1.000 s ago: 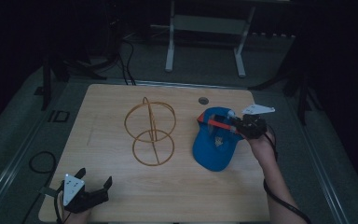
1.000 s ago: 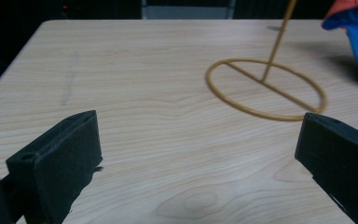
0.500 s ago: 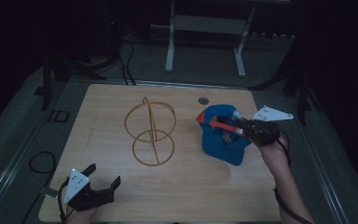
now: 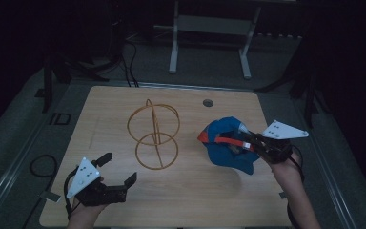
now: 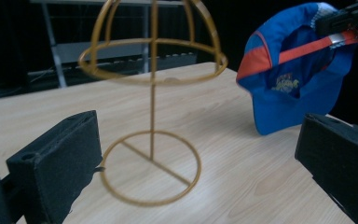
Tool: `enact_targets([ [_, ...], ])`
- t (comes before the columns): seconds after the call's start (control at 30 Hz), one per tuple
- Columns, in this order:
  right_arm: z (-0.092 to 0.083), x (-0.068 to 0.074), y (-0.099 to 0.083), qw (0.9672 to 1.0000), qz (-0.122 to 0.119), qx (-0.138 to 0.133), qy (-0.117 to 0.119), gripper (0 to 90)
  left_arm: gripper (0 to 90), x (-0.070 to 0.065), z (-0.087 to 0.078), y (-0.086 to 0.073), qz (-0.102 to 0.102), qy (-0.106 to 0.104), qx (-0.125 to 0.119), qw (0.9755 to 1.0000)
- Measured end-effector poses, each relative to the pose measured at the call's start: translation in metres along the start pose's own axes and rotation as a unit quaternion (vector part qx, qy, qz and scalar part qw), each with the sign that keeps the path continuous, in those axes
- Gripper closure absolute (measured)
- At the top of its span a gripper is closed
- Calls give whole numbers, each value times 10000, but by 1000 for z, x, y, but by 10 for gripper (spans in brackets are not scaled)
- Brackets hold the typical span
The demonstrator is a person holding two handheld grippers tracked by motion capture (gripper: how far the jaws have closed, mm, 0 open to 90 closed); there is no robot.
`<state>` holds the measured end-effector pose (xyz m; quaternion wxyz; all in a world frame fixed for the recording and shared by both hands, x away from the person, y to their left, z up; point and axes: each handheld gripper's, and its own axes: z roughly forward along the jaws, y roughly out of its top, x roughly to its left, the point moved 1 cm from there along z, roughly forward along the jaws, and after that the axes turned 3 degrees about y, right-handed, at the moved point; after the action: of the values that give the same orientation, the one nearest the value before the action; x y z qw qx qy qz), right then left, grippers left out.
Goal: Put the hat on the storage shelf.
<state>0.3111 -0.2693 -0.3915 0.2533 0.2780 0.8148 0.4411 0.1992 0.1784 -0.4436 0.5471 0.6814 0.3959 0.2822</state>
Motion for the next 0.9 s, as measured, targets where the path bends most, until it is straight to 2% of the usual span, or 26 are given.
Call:
enact_targets([
  [0.27,-20,9,8,9998,-80,-204,37,863,7,-19,22,35,321,-249,24,9992],
  [0.37,-25,14,12,9995,-130,-285,88,863,6,-27,33,48,400,-406,32,9984],
  [0.43,-29,17,15,9993,-143,-328,118,863,6,-31,41,54,457,-438,40,9980],
  [0.53,-33,22,19,9989,-224,-390,165,863,6,-36,51,62,470,-553,56,9973],
  [0.7,-37,27,23,9983,-267,-465,246,863,7,-49,71,76,637,-729,125,9952],
  [0.77,-38,29,23,9980,-267,-490,298,863,43,-54,80,80,698,-794,144,9943],
  [0.9,-37,34,22,9976,-268,-522,356,863,50,-67,97,86,802,-948,234,9920],
])
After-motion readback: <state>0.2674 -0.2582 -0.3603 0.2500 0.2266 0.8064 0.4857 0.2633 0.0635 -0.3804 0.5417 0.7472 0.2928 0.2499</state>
